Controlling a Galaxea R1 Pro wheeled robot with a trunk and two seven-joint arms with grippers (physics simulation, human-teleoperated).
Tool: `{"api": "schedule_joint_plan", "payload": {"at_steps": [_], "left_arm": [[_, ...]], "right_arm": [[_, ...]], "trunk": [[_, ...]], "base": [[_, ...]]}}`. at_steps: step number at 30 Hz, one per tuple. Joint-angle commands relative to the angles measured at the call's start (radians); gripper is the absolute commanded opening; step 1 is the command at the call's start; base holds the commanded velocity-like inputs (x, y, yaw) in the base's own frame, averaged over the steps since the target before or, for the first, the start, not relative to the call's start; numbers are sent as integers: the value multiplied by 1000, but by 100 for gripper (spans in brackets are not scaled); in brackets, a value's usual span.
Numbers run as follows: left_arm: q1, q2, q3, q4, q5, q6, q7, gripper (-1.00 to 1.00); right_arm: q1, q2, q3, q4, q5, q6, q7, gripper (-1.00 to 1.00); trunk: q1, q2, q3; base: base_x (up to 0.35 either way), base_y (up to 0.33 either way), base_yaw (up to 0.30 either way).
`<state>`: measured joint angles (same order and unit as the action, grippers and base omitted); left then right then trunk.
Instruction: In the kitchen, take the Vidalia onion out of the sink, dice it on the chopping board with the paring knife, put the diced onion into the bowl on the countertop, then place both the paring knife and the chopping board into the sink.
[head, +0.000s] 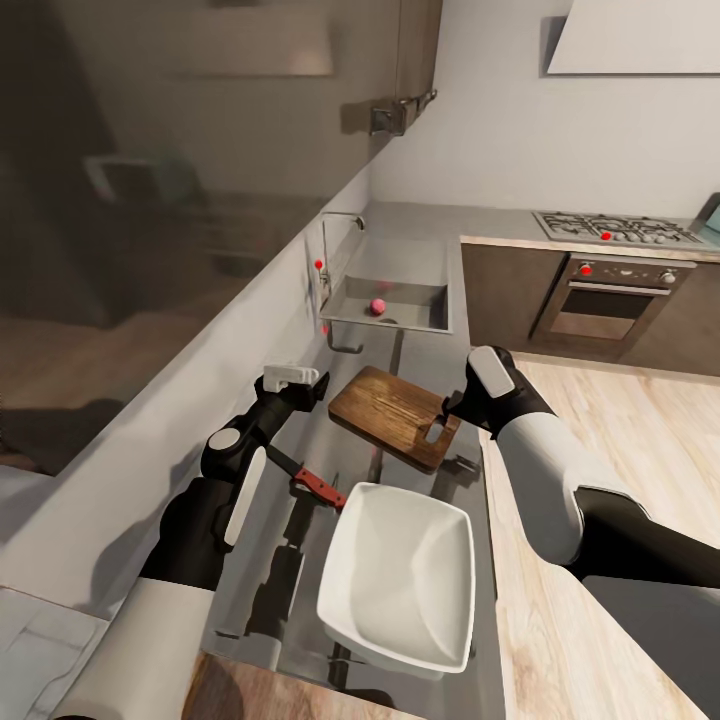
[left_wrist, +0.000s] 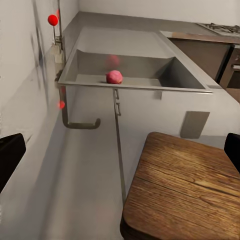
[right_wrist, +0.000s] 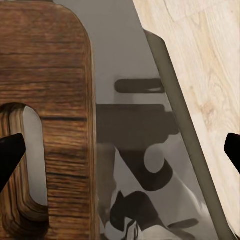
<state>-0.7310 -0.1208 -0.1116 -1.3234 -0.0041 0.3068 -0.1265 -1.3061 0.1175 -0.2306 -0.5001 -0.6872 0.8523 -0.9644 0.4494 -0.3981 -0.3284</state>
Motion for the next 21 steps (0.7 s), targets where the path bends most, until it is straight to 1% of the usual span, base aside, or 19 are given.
{"api": "schedule_joint_plan", "payload": {"at_steps": [1,16,21], "left_arm": [[-1,0,1,-1,0,6,-4,100],[-1,0,1,-1,0,6,-4,100],[-1,0,1,-2,0,6,-4,100]], "right_arm": [[-1,1,-3,-1,-8,2,-10,100],[-1,1,-3,0,-9,2,-60,100],[-1,1,-3,0,-9,2,-67,100]], "trunk": [[1,-2,-2],[1,-2,-2],[1,-2,-2]], "base": [[0,13,0],[0,2,0],[-13,37,0]]}}
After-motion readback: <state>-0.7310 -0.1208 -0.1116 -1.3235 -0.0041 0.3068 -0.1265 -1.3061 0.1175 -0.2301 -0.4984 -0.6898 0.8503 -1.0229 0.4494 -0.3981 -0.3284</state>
